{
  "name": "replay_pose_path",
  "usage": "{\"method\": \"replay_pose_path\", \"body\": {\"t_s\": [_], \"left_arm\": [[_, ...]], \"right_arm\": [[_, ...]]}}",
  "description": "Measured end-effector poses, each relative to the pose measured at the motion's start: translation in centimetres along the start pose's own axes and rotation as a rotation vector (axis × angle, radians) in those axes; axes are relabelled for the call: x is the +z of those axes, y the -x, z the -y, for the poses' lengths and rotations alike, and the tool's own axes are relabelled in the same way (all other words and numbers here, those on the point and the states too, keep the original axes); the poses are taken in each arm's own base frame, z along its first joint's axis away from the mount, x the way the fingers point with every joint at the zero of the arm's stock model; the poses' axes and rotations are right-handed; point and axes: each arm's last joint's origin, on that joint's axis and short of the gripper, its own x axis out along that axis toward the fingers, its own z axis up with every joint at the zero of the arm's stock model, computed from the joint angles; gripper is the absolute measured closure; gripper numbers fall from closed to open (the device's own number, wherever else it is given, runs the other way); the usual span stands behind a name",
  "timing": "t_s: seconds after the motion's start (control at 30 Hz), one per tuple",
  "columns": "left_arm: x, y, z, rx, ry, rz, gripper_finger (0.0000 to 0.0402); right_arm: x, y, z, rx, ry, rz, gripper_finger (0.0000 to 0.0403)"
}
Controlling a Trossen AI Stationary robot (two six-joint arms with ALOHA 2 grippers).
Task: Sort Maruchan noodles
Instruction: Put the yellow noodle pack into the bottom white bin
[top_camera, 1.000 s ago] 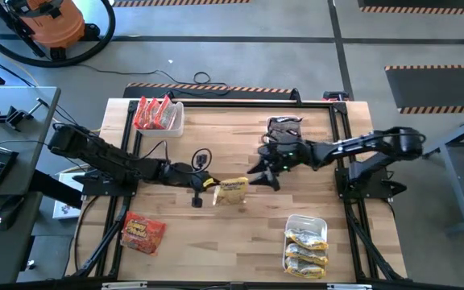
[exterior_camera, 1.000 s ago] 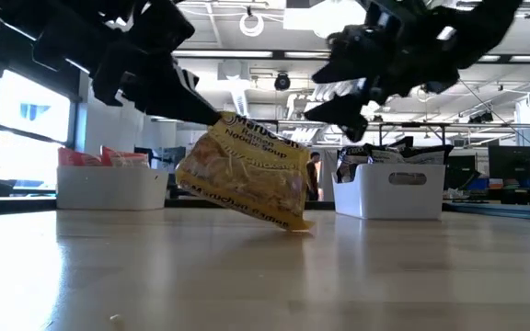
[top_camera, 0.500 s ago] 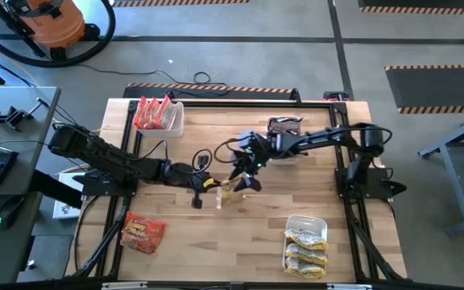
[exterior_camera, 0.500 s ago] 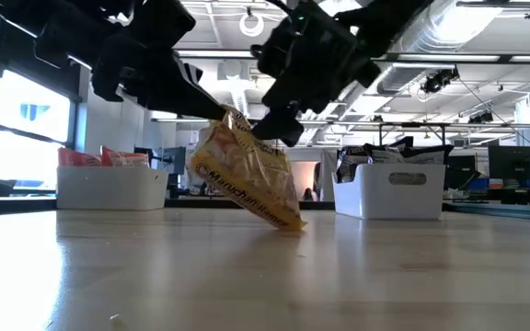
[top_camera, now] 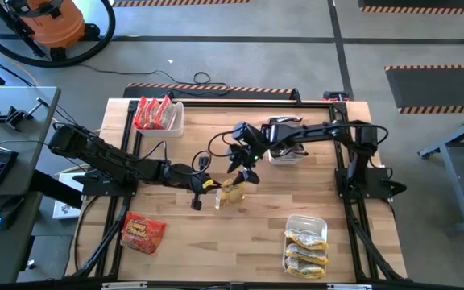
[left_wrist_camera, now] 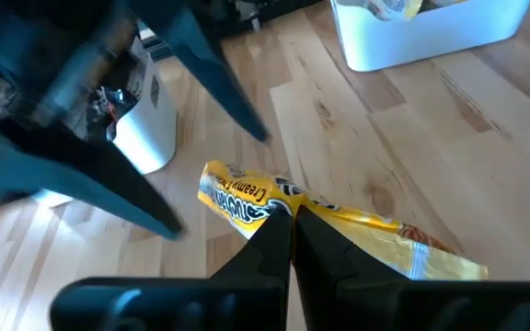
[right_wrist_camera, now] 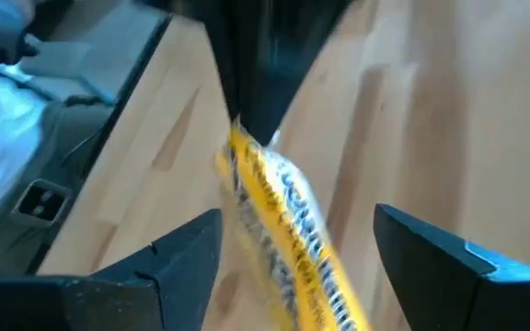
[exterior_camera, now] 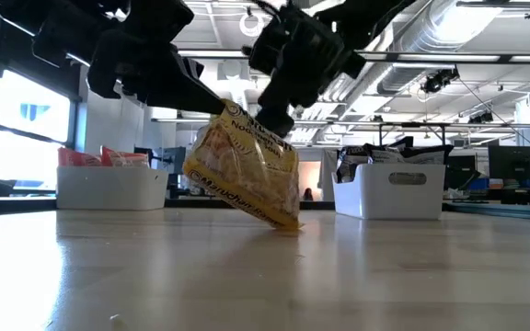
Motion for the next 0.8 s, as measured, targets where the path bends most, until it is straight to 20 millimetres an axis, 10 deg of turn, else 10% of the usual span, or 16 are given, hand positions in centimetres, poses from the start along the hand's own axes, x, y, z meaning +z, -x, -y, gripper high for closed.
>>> {"method": "replay_pose_path", "body": {"t_s": [0.4, 0.8], "left_arm": [[0.2, 0.0, -0.1, 0.01, 0.011, 0.021, 0.0401], [0.3, 0.1, 0.1, 0.01, 0.152, 0.021, 0.0398]], "right_arm": [[-2.0, -3.9, 0.9, 0.194, -0.059, -0.047, 0.0146], [-2.6, -5.5, 1.1, 0.124, -0.132, -0.077, 0.0288]]}}
